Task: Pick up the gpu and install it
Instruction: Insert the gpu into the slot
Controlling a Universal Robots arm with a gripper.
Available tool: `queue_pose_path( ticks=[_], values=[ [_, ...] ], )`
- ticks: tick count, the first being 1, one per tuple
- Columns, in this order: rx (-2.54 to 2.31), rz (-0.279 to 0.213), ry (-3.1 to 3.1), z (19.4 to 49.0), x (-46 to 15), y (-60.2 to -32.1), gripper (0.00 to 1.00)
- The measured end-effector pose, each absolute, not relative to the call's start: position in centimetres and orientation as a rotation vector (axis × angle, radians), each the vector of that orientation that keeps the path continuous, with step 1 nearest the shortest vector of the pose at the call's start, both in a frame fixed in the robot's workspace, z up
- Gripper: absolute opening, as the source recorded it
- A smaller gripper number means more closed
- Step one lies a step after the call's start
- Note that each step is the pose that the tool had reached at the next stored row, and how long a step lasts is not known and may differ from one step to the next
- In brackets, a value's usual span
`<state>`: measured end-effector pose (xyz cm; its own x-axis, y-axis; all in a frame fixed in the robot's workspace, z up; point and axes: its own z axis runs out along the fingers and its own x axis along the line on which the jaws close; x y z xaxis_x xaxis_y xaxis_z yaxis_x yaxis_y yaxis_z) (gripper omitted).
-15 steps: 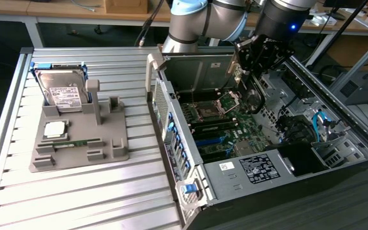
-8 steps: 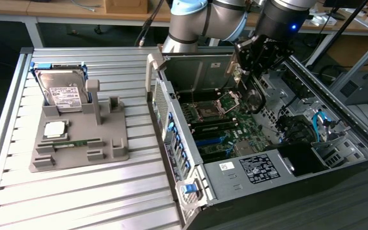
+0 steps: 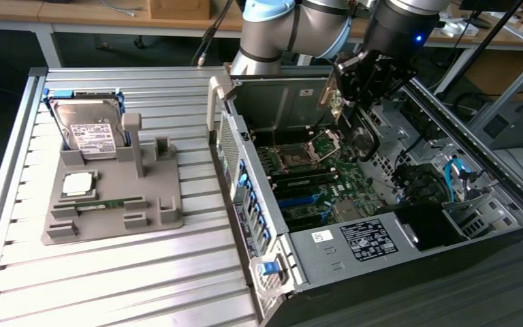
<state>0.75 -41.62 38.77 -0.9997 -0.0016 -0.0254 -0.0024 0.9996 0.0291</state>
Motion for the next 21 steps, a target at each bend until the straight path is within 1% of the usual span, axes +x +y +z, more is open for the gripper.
queue_pose_path(
  ticks=[21],
  values=[
    [-0.181,0.048,3.112,38.77,0.75,-41.62,0.27]
  ],
)
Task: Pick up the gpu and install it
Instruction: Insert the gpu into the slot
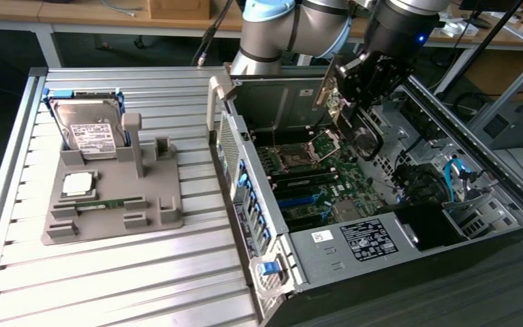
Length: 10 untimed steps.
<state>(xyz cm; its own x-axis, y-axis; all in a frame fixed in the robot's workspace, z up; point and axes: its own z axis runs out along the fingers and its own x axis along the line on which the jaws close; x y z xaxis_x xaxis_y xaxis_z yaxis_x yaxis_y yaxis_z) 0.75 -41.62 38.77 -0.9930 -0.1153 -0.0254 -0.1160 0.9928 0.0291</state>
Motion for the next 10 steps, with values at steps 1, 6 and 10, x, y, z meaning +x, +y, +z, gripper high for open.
queue_pose_path(
  ticks=[1,6,10],
  values=[
    [-0.188,0.048,3.112,38.77,0.75,-41.62,0.27],
    [-0.241,0.048,3.109,38.77,0.75,-41.62,0.27],
    [-0.276,0.049,3.106,38.77,0.74,-41.62,0.27]
  ],
)
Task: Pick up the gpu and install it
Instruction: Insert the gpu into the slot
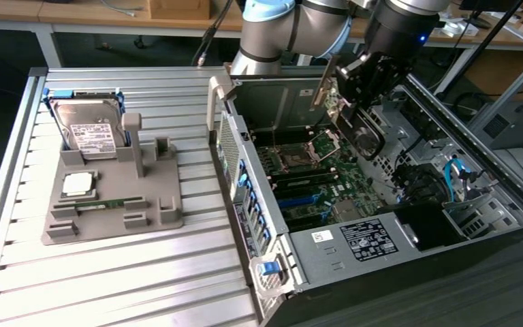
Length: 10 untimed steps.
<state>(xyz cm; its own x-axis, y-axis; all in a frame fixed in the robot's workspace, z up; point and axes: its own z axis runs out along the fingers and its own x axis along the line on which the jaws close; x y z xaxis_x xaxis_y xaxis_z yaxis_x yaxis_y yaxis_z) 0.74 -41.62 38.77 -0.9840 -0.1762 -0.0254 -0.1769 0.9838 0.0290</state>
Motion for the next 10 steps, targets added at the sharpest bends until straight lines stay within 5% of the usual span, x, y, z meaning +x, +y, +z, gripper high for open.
queue_pose_path(
  ticks=[10],
  values=[
    [-0.366,0.050,3.098,38.76,0.74,-41.62,0.27]
  ],
)
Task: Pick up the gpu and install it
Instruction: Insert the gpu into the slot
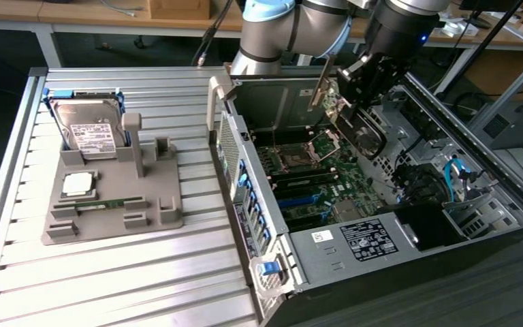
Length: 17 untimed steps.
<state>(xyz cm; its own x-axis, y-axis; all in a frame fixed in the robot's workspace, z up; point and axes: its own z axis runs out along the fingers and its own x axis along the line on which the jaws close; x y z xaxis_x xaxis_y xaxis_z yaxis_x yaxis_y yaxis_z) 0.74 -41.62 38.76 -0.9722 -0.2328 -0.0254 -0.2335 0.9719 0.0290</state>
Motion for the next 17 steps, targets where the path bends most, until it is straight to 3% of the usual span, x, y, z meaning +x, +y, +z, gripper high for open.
queue_pose_path(
  ticks=[17],
  values=[
    [-0.665,0.053,3.051,38.73,0.75,-41.62,0.27]
  ],
)
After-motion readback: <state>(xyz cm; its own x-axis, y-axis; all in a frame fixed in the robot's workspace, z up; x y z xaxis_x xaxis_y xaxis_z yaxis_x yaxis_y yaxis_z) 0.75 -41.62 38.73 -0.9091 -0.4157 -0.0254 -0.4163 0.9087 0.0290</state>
